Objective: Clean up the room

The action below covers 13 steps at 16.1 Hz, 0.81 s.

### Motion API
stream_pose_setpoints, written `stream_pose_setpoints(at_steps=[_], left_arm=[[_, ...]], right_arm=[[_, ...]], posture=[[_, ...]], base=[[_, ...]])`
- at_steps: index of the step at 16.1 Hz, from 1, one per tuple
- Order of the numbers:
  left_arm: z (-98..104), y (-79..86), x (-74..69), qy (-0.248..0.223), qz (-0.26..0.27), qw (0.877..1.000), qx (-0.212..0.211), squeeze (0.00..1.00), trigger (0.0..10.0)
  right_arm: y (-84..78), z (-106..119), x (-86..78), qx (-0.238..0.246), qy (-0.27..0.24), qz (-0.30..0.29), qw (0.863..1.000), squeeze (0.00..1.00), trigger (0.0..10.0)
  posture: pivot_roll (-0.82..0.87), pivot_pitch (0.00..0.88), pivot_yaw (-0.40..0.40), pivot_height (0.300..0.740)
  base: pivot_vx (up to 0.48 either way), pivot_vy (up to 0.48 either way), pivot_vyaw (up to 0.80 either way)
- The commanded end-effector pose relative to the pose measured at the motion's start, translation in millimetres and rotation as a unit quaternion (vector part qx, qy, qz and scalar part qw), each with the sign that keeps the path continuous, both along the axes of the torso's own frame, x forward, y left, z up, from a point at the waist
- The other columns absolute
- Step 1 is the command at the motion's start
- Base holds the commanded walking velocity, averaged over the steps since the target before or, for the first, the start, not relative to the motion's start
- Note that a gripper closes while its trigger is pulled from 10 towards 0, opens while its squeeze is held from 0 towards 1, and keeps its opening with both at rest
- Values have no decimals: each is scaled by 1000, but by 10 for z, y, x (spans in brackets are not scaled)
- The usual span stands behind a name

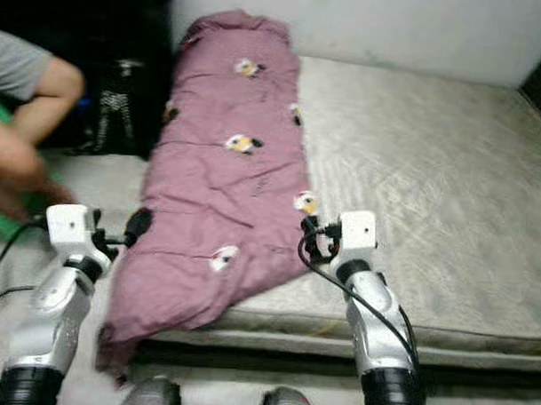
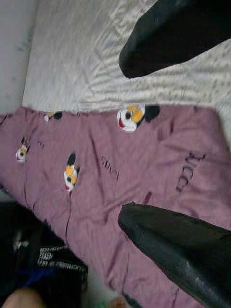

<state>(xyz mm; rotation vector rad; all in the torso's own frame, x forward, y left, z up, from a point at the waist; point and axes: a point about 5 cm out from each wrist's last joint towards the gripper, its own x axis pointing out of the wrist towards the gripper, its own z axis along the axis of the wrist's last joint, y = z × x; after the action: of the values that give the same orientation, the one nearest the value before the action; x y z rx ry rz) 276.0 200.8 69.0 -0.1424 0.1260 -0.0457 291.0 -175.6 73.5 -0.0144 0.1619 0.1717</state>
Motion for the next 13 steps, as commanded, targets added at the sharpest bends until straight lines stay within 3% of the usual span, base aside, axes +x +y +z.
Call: stream_pose_setpoints(at_steps=[1,9,13], left_arm=[[12,-83,18,-4,-11,1000,1,0,10000],[8,-79,25,-6,-5,1000,5,0,10000],[17,-80,38,-10,-4,1000,3,0,10000]], right_arm=[[-81,8,-13,-8,-1,-9,1000,0,10000],[-75,2,-9,-8,0,-5,1000,0,10000],[-79,0,-1,-6,0,-7,1000,0,10000]], posture=[[-38,54,-55,709],[-37,53,-57,619],[-35,58,-59,604]], base=[[0,0,0],[0,0,0],[0,0,0]])
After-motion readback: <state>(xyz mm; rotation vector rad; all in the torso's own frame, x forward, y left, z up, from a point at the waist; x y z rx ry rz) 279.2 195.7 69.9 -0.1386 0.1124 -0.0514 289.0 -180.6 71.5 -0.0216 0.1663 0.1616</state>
